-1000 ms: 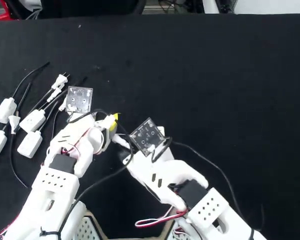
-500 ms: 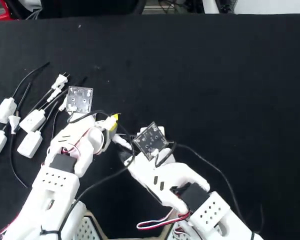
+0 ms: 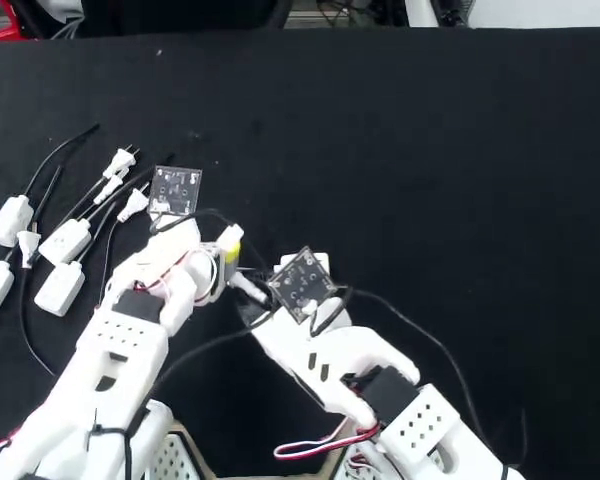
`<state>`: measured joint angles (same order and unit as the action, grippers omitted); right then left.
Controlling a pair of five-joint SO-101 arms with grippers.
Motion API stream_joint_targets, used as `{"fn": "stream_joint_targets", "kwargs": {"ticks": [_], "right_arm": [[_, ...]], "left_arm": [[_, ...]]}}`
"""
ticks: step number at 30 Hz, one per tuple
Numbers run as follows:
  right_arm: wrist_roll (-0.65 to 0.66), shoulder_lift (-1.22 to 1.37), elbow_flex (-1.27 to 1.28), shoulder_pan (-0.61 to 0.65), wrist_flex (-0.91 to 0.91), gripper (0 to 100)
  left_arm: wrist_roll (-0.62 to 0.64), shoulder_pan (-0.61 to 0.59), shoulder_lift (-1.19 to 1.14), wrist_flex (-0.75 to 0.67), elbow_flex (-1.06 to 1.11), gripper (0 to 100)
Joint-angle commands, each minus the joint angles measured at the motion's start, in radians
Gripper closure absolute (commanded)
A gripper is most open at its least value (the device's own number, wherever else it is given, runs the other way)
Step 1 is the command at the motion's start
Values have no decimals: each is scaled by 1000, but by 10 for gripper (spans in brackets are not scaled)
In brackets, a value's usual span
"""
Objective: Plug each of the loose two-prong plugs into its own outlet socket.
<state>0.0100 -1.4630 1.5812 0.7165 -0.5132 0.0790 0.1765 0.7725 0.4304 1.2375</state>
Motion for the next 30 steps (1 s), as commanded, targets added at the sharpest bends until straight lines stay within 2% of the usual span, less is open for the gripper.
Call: {"fn": "stream_joint_targets", "kwargs": {"ticks": [1,6,10,15,20,25,30], "right_arm": [[9,-44,-21,-44,31,988],[21,-44,-47,-146,-87,988],[49,-42,-117,-259,-195,988],[51,19,-300,-322,-347,988],[46,292,-544,-325,-445,988],[43,608,-802,-325,-555,988],[25,914,-1013,-325,-643,988]], "left_arm": [[0,-36,97,17,-8,798],[64,-197,270,115,-33,798],[109,-308,381,135,-15,798],[112,-289,402,127,31,798],[104,-203,410,138,84,798],[2,-245,414,157,170,798],[-37,-288,414,157,191,798]]}}
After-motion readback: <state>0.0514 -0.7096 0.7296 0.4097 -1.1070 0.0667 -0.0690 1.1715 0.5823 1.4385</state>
